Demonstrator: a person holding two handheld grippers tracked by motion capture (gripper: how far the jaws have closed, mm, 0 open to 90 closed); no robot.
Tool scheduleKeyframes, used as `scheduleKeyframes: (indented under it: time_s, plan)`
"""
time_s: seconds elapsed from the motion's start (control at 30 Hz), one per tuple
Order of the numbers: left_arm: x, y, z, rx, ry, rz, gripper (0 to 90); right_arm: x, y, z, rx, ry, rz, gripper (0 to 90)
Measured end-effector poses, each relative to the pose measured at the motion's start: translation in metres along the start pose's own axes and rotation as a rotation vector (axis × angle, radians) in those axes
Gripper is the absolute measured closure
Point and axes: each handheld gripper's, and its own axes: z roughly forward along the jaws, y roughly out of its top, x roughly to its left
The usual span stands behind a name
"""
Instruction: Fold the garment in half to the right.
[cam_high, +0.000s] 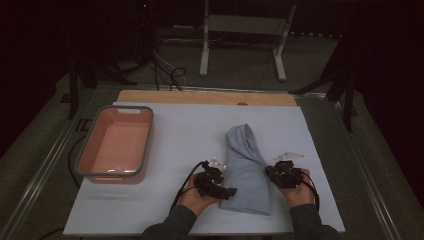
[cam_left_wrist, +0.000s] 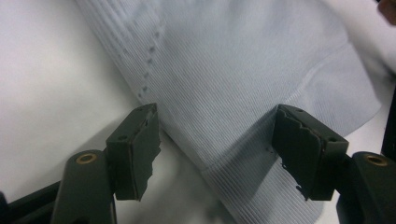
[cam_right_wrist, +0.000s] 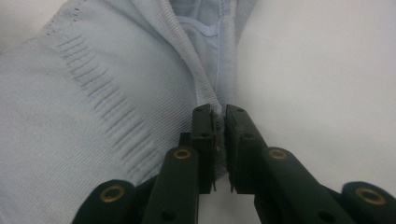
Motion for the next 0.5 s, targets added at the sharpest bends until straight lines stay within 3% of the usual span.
scheduleKeyframes:
  time_s: [0.1,0.23,0.33,0.5]
  plan:
    - [-0.001,0.001,0.001,0.008,0.014,0.000,38.0,-0.001,0.000,0.000,0.000,-0.024,0.010,69.4]
    - [-0.005,0.003,0.001,0.023,0.041,0.033,47.1,-0.006,-0.001,0.002,0.006,-0.029,0.050,57.9]
    - [-0.009,0.004,0.002,0.027,0.064,0.062,53.2,-0.007,-0.001,0.002,0.017,-0.019,0.065,57.6]
    - [-0.011,0.006,-0.001,0.032,0.080,0.089,73.2,-0.007,0.000,0.005,0.047,0.026,0.086,71.9]
